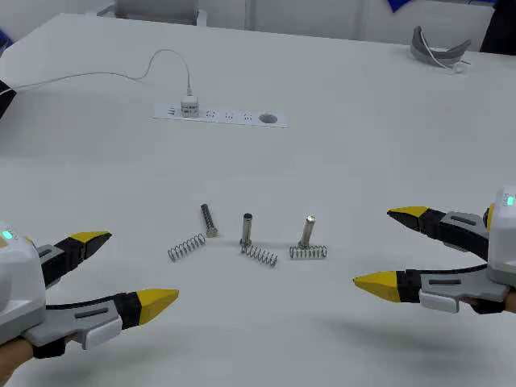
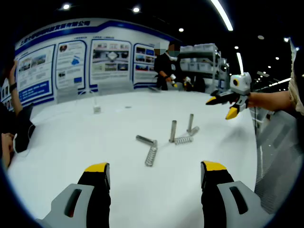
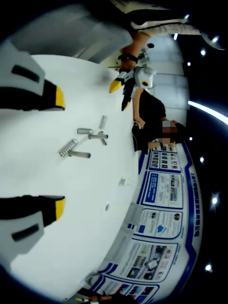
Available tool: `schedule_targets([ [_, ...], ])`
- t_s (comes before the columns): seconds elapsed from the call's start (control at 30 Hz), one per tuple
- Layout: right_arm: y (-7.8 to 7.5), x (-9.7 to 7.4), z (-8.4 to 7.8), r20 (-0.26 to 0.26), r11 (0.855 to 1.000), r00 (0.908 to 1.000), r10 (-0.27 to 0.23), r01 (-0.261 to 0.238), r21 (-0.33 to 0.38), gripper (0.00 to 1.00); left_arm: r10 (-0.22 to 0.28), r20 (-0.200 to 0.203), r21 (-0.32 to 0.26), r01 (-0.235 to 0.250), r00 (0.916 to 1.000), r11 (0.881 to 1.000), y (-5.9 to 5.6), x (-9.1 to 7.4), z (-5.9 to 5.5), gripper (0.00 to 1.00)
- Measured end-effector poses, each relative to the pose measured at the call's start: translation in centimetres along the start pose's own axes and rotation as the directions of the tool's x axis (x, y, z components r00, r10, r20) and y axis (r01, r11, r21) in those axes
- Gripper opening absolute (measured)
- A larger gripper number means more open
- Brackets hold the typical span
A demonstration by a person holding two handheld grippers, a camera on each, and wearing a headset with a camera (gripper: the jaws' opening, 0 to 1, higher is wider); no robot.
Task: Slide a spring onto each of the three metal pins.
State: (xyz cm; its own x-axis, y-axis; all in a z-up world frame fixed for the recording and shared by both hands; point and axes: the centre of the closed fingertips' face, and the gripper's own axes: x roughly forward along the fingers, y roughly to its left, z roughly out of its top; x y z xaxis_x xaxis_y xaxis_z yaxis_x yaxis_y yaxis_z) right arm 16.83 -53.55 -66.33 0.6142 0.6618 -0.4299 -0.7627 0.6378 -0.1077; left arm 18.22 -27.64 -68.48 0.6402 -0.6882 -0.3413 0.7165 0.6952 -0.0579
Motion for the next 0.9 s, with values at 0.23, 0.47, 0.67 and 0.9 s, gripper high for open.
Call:
schedule_targets([
  [0.23, 0.0, -0.04, -0.07, 0.001, 1.0, 1.0, -0.002, 0.002, 0.003, 0.74, 0.0, -0.002, -0.003, 0.0, 1.0, 1.0, -0.05, 0.02, -0.08, 0.79],
  [0.47, 0.1, 0.03, -0.05, -0.002, 1.0, 1.0, 0.002, -0.002, 0.001, 0.74, 0.003, -0.003, -0.006, -0.003, 1.0, 1.0, 0.07, -0.07, -0.1, 0.78],
  [0.67, 0.16, 0.01, -0.1, -0.006, 1.0, 1.0, 0.0, 0.0, 0.006, 0.74, 0.001, -0.004, -0.007, -0.001, 1.0, 1.0, 0.11, -0.04, -0.06, 0.78],
  [0.9, 0.18, -0.02, -0.15, -0.008, 1.0, 1.0, -0.001, 0.001, 0.013, 0.74, -0.001, -0.002, -0.008, 0.001, 1.0, 1.0, 0.11, 0.04, 0.18, 0.77],
])
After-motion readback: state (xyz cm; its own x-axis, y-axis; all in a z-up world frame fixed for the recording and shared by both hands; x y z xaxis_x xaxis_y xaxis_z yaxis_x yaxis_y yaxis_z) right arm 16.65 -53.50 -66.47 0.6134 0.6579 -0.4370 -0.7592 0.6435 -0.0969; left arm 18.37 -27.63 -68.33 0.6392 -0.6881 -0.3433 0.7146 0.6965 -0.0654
